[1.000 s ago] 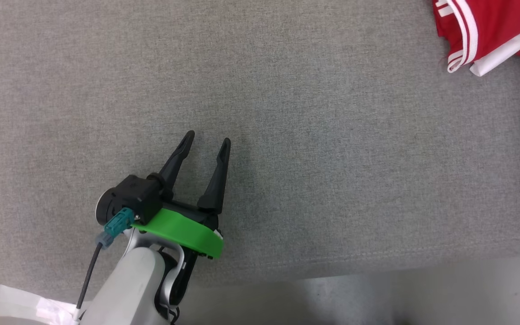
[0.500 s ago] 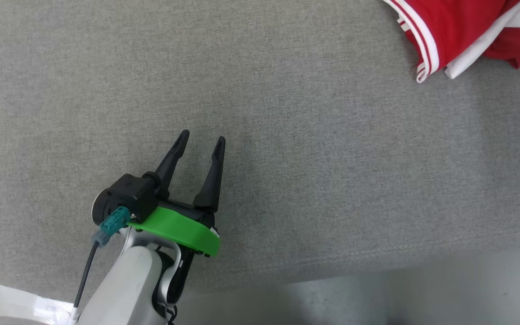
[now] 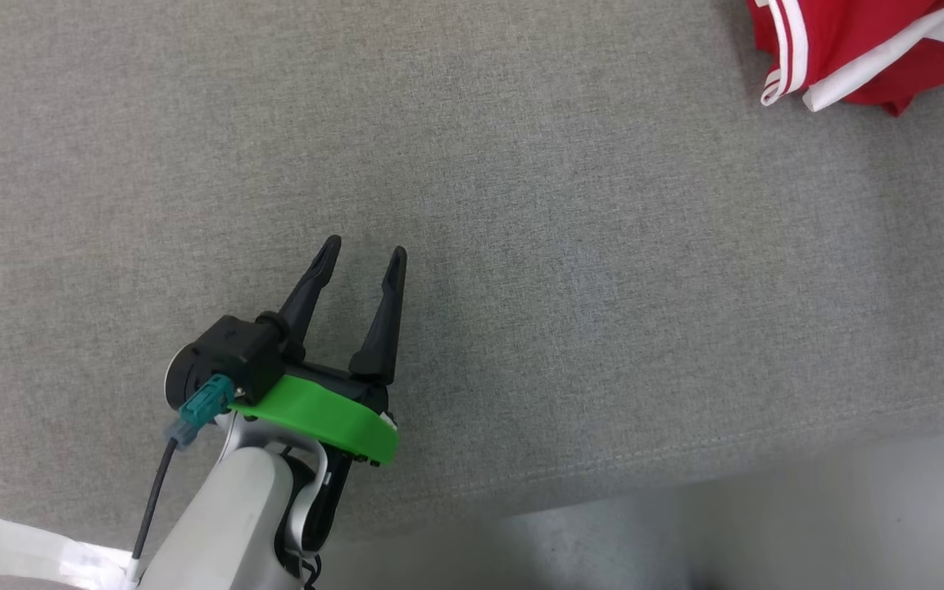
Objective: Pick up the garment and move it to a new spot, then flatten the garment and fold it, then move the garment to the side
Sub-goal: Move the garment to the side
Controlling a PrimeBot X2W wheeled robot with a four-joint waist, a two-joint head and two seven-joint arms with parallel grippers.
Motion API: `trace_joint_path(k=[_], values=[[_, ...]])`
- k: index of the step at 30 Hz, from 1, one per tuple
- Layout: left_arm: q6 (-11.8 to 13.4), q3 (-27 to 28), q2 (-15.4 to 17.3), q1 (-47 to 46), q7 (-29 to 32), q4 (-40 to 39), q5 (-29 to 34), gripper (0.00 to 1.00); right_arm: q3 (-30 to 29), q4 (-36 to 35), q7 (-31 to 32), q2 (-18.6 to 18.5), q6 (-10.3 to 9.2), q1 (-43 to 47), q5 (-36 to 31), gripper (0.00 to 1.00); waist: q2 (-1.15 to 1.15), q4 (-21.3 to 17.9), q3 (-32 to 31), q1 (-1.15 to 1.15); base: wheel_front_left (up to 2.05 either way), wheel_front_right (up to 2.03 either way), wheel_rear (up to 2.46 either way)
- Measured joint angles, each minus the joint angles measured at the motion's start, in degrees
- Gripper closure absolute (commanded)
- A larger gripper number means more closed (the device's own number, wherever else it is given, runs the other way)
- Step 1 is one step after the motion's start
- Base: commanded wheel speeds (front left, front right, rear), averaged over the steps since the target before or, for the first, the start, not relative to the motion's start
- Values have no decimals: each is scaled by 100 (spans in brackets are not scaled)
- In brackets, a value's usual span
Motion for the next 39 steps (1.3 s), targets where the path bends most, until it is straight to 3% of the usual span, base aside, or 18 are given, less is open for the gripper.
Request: trace_joint_path(k=[12,23,24,25,26,39], values=[[53,-20,102,1,148,-145,1,0,-132,448,-53,-121,-282,1,-18,100,0,-41,335,0,0,0,0],[57,7,148,2,158,-213,0,0,-97,728,-297,-123,-374,-48,-248,100,0,-89,460,0,0,0,0],[57,11,156,2,168,-234,0,0,-93,757,-352,-126,-386,-93,-323,76,0,-94,476,0,0,0,0],[58,15,164,2,169,-260,1,0,-88,769,-434,-126,-404,-131,-421,19,0,-101,491,0,0,0,0],[78,19,176,2,172,-291,1,0,-78,780,-520,-124,-434,-174,-509,0,0,-108,505,0,0,0,0],[158,123,231,5,185,-302,18,0,67,971,-1256,237,-472,-328,-825,0,0,-271,466,0,0,0,0]])
